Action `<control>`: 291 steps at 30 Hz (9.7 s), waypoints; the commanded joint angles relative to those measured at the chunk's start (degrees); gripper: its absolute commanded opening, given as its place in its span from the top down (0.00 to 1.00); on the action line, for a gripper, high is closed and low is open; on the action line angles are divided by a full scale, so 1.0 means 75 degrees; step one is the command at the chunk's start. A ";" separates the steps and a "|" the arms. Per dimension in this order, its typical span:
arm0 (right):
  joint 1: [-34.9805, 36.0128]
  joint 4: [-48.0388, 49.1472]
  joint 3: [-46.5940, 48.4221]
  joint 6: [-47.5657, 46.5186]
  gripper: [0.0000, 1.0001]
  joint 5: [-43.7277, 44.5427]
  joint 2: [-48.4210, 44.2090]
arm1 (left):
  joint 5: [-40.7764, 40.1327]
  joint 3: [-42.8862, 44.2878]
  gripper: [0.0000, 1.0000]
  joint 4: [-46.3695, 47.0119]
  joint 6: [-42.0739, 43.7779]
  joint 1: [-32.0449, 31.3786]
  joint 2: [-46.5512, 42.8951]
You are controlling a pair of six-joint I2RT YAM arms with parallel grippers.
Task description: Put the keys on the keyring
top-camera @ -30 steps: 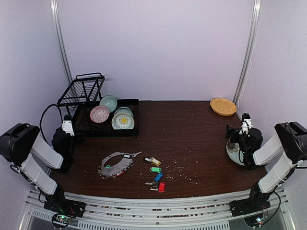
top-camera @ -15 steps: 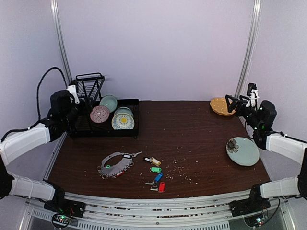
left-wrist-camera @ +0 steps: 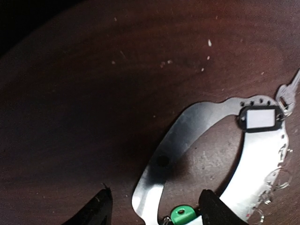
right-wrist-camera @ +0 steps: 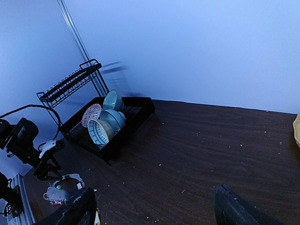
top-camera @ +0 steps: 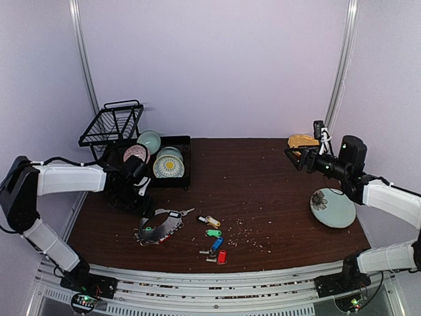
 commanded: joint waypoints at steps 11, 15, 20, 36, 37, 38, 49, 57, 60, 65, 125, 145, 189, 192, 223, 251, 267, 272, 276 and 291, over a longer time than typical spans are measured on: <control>0.0352 -0.0834 0.0295 -0.0583 0.11 0.0361 0.0090 | 0.0260 -0.0015 0.51 -0.0304 0.0335 0.0029 0.1116; 0.0393 -0.0880 0.0336 -0.0611 0.09 0.0427 0.0132 | 0.0246 -0.0026 0.67 -0.0292 0.0389 0.0023 0.1363; 0.0455 -0.0924 0.0366 -0.0614 0.09 0.0434 -0.0026 | 0.0231 0.0047 0.83 -0.0292 0.0490 0.0014 0.1223; 0.2532 -0.0999 0.0994 -0.0231 0.10 0.0731 0.0909 | -0.2109 0.0091 1.00 0.0708 0.1607 -0.1671 -0.0886; 0.2879 -0.0931 0.1150 -0.0219 0.10 0.0655 0.1160 | -0.2386 0.0159 1.00 0.0792 0.1767 -0.1881 -0.0991; 0.3100 -0.0851 0.1306 -0.0187 0.10 0.0486 0.1447 | -0.2804 0.0242 1.00 0.0826 0.1898 -0.2158 -0.1092; 0.4174 -0.1246 0.3758 -0.0428 0.17 -0.0546 0.3797 | -0.8254 0.0289 1.00 0.3198 0.5737 -0.4898 -0.1787; 0.4317 -0.0874 0.4047 -0.0618 0.21 -0.1554 0.4021 | -0.8625 -0.0241 1.00 0.6144 0.8977 -0.5309 -0.2236; 0.4377 -0.0833 0.4020 -0.0687 0.26 -0.1787 0.4031 | -0.8578 -0.0099 1.00 0.6177 0.9109 -0.5321 -0.2227; 0.4526 -0.0730 0.4035 -0.0779 0.46 -0.1647 0.4098 | -0.8516 -0.0068 1.00 0.6194 0.9241 -0.5341 -0.2215; 0.3810 -0.2262 0.4096 -0.2842 0.99 -0.3209 0.2367 | 0.2391 0.2050 1.00 0.1544 0.3800 -0.2779 -0.2902; 0.5845 -0.6678 0.4179 0.0121 0.67 0.2628 0.4156 | -0.1397 0.1801 1.00 0.1488 0.2096 -0.2135 -0.2992; 0.5611 -0.5037 0.4840 -0.0922 0.62 0.3391 0.4130 | -0.1403 0.1159 1.00 0.2557 0.1027 -0.2148 -0.3666; 0.5653 -0.5375 0.5008 -0.0884 0.63 0.3148 0.4383 | -0.1013 0.1152 1.00 0.2617 0.1024 -0.2153 -0.3512; 0.6357 0.0512 0.4258 -0.1234 0.71 0.3949 0.4118 | 0.0843 0.0825 1.00 0.3789 0.1326 -0.2179 -0.4175; 0.6369 0.0266 0.4200 -0.2063 0.80 0.3663 0.4082 | 0.0922 0.0914 1.00 0.3798 0.1411 -0.2171 -0.4095; 0.6255 -0.0197 0.3582 -0.2494 1.00 0.2429 0.3108 | 0.0572 0.0914 1.00 0.3466 0.1215 -0.2158 -0.4179; 0.5871 -0.0926 0.3554 -0.2434 1.00 0.0663 0.2619 | 0.1415 0.0746 1.00 0.3668 0.1677 -0.2172 -0.4366; 0.5790 -0.1633 0.3676 -0.2716 1.00 0.0185 0.2379 | 0.2249 0.0671 1.00 0.3804 0.2038 -0.2170 -0.4515; 0.6462 0.0557 0.2518 -0.2523 0.91 0.2346 0.1694 | 0.3323 0.0940 1.00 0.4613 0.1964 -0.2178 -0.4632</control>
